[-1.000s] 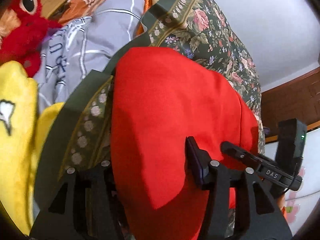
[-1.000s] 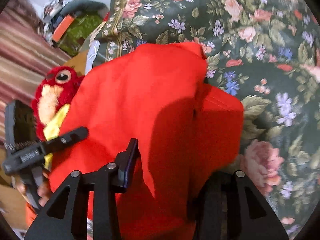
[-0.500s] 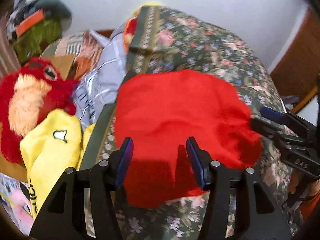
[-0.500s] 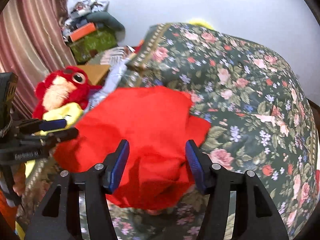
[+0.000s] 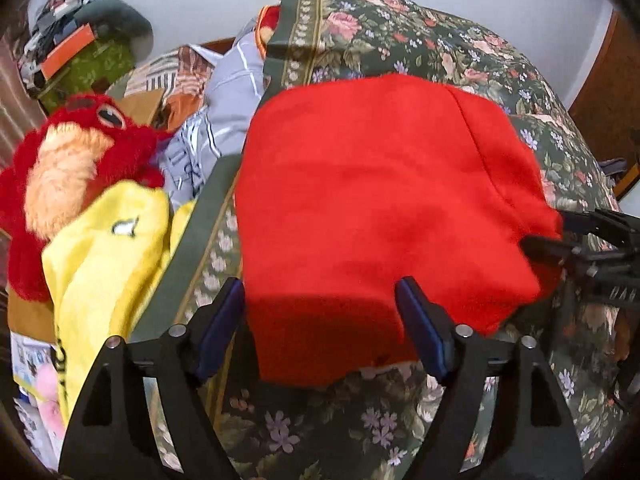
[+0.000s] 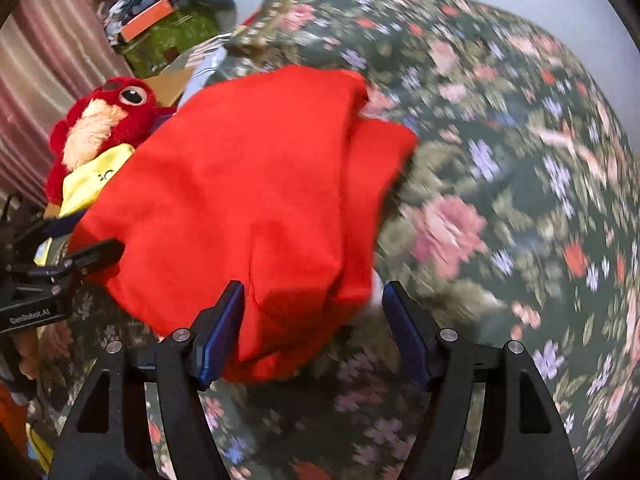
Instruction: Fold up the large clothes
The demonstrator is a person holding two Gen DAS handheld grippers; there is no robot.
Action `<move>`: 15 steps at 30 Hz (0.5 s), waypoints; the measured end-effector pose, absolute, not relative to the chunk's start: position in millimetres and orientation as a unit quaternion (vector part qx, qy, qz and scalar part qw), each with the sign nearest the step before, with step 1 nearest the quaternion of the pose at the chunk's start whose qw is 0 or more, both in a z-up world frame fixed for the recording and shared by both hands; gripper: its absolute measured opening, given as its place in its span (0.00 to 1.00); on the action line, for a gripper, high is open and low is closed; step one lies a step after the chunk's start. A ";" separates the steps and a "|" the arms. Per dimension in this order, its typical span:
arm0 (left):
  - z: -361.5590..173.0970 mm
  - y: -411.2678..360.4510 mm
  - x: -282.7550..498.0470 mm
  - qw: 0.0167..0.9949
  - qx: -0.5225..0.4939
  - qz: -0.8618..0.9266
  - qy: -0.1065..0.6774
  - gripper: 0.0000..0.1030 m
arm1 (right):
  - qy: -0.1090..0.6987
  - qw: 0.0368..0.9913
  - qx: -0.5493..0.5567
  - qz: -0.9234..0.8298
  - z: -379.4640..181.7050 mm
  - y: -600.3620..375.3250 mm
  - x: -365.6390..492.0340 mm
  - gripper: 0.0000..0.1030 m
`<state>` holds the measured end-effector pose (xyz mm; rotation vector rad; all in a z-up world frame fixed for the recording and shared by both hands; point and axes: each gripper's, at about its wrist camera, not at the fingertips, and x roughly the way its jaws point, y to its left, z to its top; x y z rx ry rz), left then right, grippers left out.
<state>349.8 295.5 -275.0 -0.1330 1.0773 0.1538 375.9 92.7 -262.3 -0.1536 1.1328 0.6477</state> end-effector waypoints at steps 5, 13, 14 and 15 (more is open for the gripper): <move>-273.4 305.6 341.5 0.840 -0.138 0.073 0.519 0.76 | 0.521 0.800 -0.058 0.291 -248.4 72.1 371.2 0.65; -226.1 284.0 314.0 0.852 -0.105 0.084 0.506 0.74 | 0.503 0.812 -0.033 0.293 -199.3 46.4 349.1 0.65; -210.4 277.3 304.2 0.861 -0.097 0.082 0.493 0.73 | 0.498 0.814 -0.025 0.298 -188.3 42.9 343.1 0.65; -198.1 272.5 297.2 0.867 -0.091 0.080 0.484 0.71 | 0.490 0.818 -0.020 0.301 -175.6 40.0 335.6 0.65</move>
